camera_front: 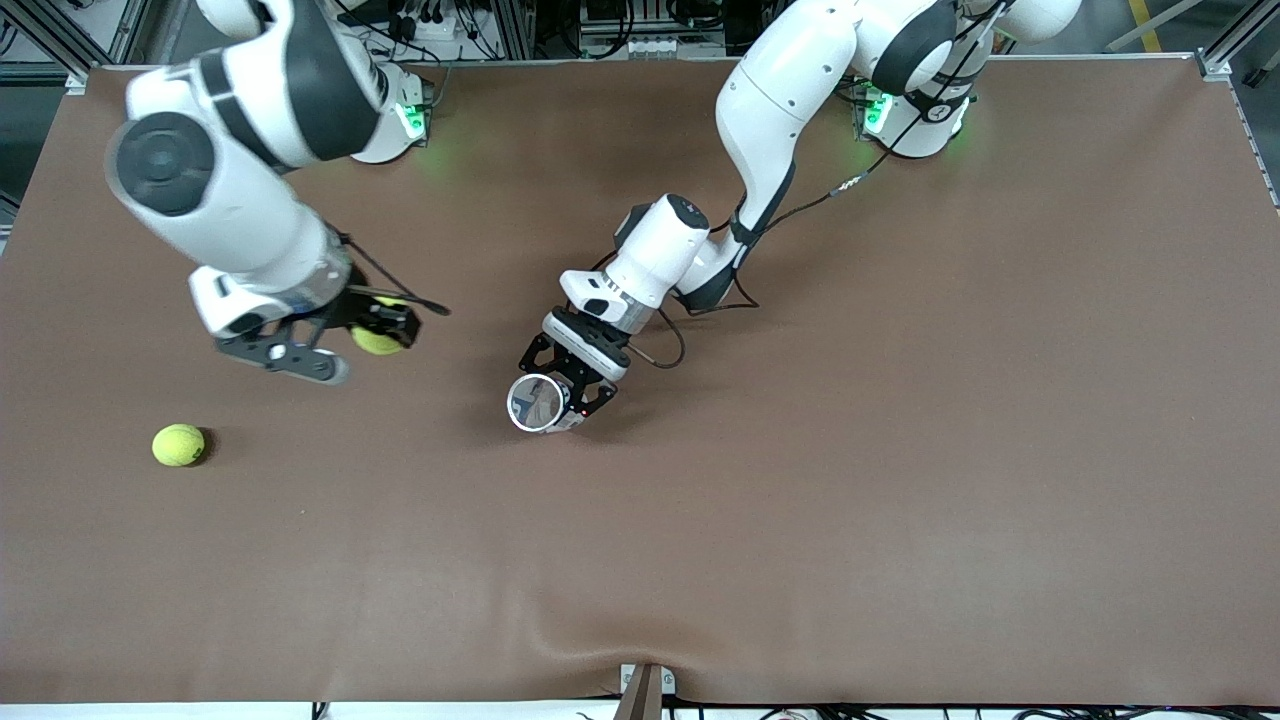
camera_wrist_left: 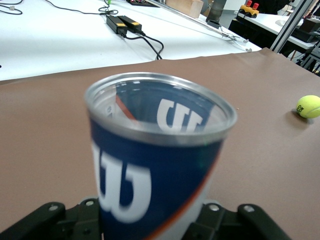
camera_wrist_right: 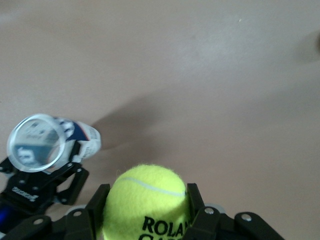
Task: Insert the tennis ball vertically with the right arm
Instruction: 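Bring the can and the ball together above the table center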
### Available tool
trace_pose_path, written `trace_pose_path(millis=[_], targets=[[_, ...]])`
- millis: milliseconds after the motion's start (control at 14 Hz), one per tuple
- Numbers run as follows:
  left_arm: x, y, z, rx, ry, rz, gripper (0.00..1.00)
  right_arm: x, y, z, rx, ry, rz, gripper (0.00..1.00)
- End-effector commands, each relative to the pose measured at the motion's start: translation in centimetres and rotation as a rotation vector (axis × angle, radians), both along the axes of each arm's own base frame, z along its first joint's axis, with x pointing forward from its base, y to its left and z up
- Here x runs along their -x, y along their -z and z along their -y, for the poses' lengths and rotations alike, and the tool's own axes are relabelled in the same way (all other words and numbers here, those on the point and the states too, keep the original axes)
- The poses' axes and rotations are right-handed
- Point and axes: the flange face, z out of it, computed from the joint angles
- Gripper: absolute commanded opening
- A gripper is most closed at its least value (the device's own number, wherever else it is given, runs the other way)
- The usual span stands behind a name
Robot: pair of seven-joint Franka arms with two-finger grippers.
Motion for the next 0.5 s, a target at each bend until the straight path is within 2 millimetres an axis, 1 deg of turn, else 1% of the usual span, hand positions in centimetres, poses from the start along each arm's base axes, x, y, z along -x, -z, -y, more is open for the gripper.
trace_pose_path(millis=[0,72,215,358,430], targets=[[0.3,-0.1,0.5,0.026,-0.018,0.014,0.55,0.1,1.1,-2.8,0.018,0.059,0.028,0.0],[0.3,-0.1,0.5,0.025,-0.019,0.015,0.56,0.0,1.8,-3.9,0.013,0.07,0.044,0.0],[0.3,-0.1,0.4,0.027,-0.022,0.02,0.54,-0.4,3.0,-5.4,-0.001,0.105,0.073,0.0],[0.3,-0.2,0.4,0.029,-0.023,0.025,0.54,-0.7,3.7,-6.1,0.002,0.112,0.096,0.0],[0.3,-0.2,0.4,0.029,-0.023,0.025,0.54,-0.8,3.8,-6.1,0.008,0.109,0.1,0.0]])
